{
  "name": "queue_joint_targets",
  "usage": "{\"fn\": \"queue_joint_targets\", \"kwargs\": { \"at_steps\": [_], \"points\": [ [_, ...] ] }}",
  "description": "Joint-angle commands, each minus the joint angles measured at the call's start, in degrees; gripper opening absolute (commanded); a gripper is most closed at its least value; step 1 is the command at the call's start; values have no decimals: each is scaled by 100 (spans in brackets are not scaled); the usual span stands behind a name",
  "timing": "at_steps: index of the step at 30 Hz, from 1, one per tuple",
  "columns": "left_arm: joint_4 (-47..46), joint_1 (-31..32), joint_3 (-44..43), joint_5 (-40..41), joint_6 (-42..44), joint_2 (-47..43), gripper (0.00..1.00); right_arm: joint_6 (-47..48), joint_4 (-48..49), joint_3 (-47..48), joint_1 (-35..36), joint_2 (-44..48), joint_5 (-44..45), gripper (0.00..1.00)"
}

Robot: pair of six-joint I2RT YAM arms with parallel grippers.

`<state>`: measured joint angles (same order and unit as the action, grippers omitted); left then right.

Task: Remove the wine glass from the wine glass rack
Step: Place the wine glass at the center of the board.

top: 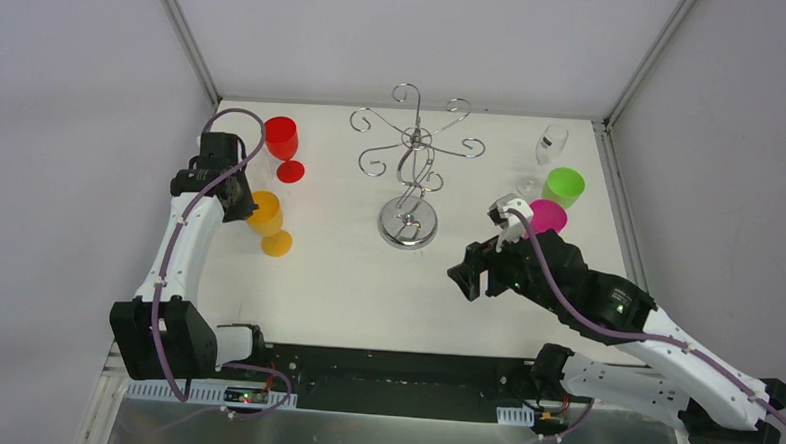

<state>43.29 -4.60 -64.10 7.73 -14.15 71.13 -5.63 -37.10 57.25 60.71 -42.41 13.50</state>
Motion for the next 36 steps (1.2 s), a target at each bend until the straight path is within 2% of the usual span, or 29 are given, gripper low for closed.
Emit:
{"fn": "queue_joint_targets", "kwargs": {
  "at_steps": [1,12,18,27,36],
  "points": [
    [-229,-58,128,46,-112,-120,0,-112,170,-21,-21,67,96,73],
    [-330,-58,345,-9,-134,-204,0,-162,179,11,-18,-4,82,74],
    [-330,-52,330,11,-115,-300,18,-192,177,38,-24,-33,82,75],
    [-317,-56,264,-54,-70,-466,38,-223,162,131,-21,-82,85,76],
    [-95,-51,89,-317,-32,-957,46,-156,66,379,-23,-141,266,79]
  ]
}}
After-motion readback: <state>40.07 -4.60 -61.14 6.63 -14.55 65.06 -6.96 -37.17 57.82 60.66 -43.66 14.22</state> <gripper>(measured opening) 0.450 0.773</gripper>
